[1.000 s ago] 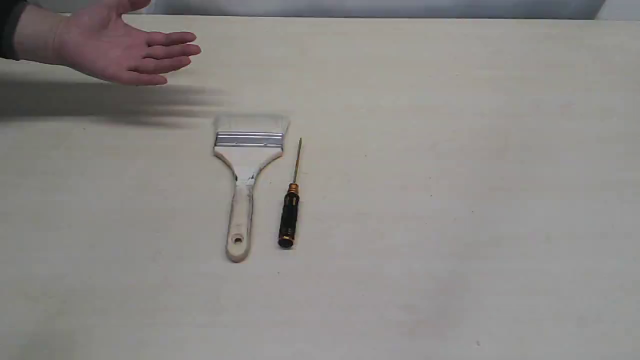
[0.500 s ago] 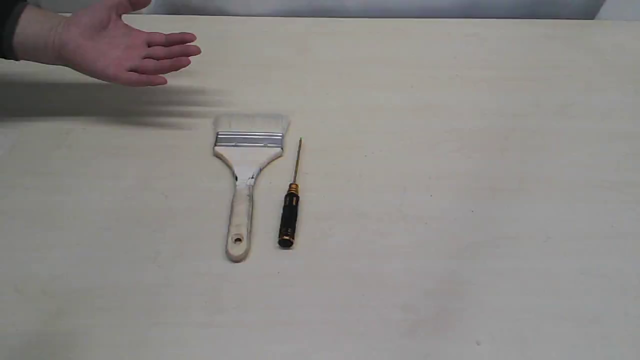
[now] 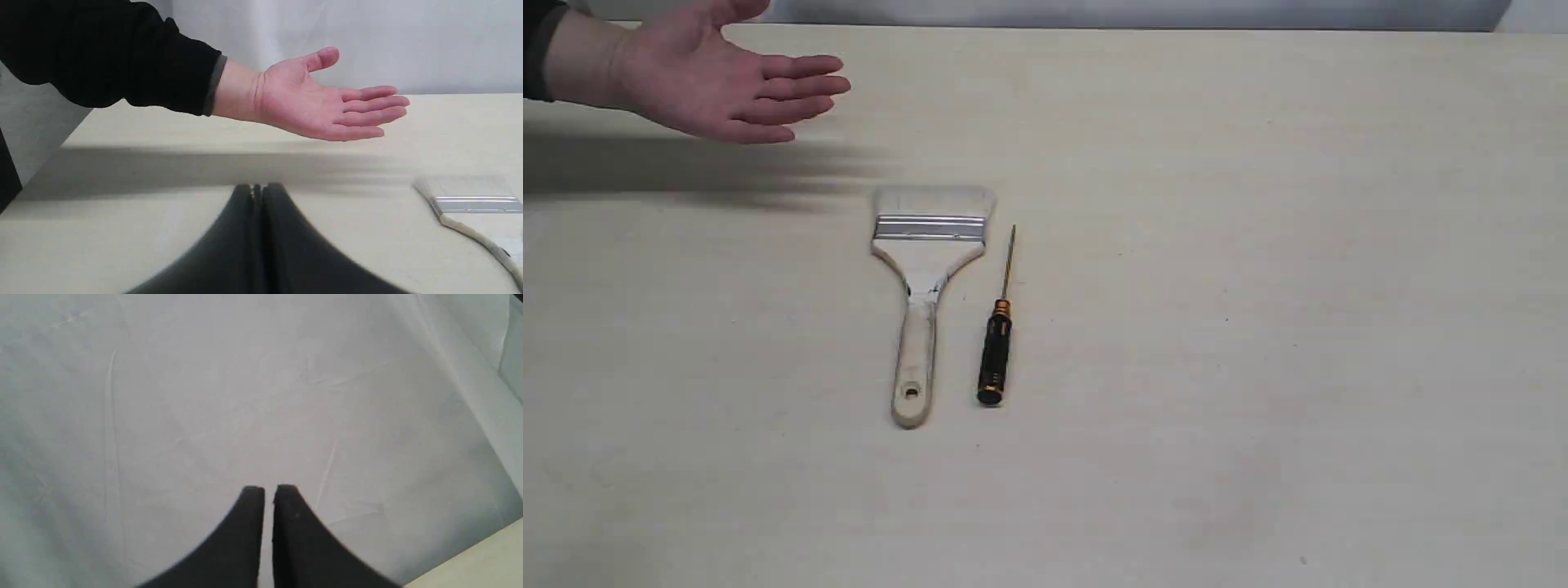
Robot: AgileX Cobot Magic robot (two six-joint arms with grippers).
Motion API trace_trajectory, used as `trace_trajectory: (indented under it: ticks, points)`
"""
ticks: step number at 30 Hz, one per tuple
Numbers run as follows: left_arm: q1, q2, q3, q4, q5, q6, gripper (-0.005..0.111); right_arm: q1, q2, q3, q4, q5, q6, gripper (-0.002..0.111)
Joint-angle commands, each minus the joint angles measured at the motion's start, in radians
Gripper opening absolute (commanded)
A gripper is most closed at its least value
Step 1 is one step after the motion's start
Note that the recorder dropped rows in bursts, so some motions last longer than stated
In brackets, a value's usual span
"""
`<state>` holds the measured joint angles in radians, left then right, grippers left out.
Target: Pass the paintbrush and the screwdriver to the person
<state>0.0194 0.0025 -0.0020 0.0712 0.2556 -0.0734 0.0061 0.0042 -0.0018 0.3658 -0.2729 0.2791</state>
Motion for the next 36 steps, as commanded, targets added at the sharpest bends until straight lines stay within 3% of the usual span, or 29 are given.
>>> trace_trajectory:
  ticks: [1,4,6,10,15,20,28,32,36]
  points:
    - [-0.008,-0.002,0.002,-0.002,-0.006,-0.002,0.0,-0.004,-0.004,0.002,-0.015,-0.013,0.11,0.005]
    - [-0.008,-0.002,0.002,-0.004,-0.004,-0.002,0.0,-0.004,-0.004,0.002,-0.023,-0.018,0.167,0.005]
    - [-0.008,-0.002,0.002,-0.004,-0.006,-0.002,0.0,-0.004,-0.004,0.002,-0.152,0.007,0.212,0.005]
    - [-0.008,-0.002,0.002,-0.004,-0.006,-0.002,0.0,-0.004,-0.004,-0.07,-0.739,0.103,0.57,0.005]
    - [-0.008,-0.002,0.002,-0.004,-0.006,-0.002,0.0,-0.004,0.114,-0.196,-1.563,-0.128,1.227,0.012]
    - [-0.008,-0.002,0.002,-0.004,-0.006,-0.002,0.0,-0.006,0.335,-0.358,-1.982,-0.304,1.557,0.02]
    - [-0.008,-0.002,0.002,-0.004,-0.006,-0.002,0.0,-0.004,0.597,-0.479,-2.064,-0.297,1.602,0.02]
    - [-0.008,-0.002,0.002,-0.003,-0.006,-0.002,0.0,-0.004,0.683,-0.523,-1.993,-0.248,1.432,0.02]
    - [-0.008,-0.002,0.002,-0.002,-0.006,-0.002,0.0,-0.004,0.781,-0.556,-1.86,-0.213,1.078,0.02]
